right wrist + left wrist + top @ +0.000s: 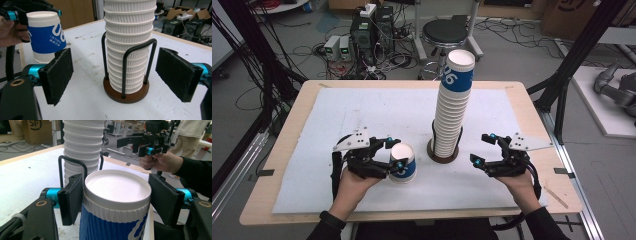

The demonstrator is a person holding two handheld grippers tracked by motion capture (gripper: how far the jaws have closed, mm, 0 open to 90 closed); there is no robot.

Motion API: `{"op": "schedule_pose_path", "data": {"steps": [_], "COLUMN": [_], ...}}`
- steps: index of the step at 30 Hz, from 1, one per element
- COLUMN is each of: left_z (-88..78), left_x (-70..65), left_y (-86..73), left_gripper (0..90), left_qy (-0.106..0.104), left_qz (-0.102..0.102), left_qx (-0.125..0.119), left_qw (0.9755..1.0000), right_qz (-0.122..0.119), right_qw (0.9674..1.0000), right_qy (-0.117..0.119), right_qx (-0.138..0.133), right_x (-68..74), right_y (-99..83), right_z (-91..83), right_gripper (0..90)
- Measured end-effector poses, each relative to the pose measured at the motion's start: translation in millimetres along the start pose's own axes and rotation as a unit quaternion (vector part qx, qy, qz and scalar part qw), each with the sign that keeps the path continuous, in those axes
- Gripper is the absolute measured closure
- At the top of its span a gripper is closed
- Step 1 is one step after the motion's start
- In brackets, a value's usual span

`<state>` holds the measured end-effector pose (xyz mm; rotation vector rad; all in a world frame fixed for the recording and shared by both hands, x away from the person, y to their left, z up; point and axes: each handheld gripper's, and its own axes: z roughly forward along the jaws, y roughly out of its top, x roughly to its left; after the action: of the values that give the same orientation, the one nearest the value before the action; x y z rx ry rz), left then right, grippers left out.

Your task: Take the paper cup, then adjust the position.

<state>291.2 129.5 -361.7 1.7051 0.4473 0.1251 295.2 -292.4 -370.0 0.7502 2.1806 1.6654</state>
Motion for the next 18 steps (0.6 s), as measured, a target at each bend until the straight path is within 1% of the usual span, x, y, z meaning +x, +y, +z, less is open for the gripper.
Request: {"op": "schedule_pose_path", "data": {"steps": [1, 4, 5, 6, 12, 14, 15, 18], "left_z": [0.2, 0.2, 0.5, 1.1, 2.7, 2.7, 2.5, 1.0], "left_x": [-0.9, -2.8, -3.3, -3.4, -4.3, -4.8, -4.8, -5.1], "left_y": [0.0, 0.8, 1.4, 2.1, 1.9, 1.8, 2.0, 2.6], "left_gripper": [30.3, 30.3, 30.3, 30.3, 30.3, 30.3, 30.3, 30.3], "left_qy": [0.000, -0.004, -0.004, -0.006, -0.010, -0.009, -0.009, -0.008], "left_qz": [-0.002, 0.001, 0.002, 0.003, 0.001, -0.001, -0.001, 0.001], "left_qx": [-0.001, -0.003, -0.004, -0.004, -0.004, -0.006, -0.006, -0.008], "left_qw": [1.0000, 1.0000, 1.0000, 1.0000, 0.9999, 0.9999, 0.9999, 0.9999], "right_qz": [-0.002, -0.005, -0.006, -0.009, -0.009, -0.012, -0.018, -0.017], "right_qw": [1.0000, 0.9999, 0.9999, 0.9999, 0.9998, 0.9996, 0.9995, 0.9991], "right_qy": [0.000, 0.006, 0.010, 0.009, 0.016, 0.024, 0.026, 0.038], "right_qx": [-0.001, -0.008, -0.007, -0.006, -0.006, -0.004, -0.005, -0.001], "right_x": [-0.1, 0.4, 1.3, 2.3, 3.7, 5.2, 5.6, 7.0], "right_y": [0.3, 1.6, 2.2, 2.7, 2.7, 3.1, 3.3, 4.2], "right_z": [-0.3, -1.6, -2.0, -2.5, -1.7, -0.3, 0.6, 2.8], "right_gripper": [15.0, 15.0, 15.0, 15.0, 15.0, 15.0, 15.0, 15.0]}}
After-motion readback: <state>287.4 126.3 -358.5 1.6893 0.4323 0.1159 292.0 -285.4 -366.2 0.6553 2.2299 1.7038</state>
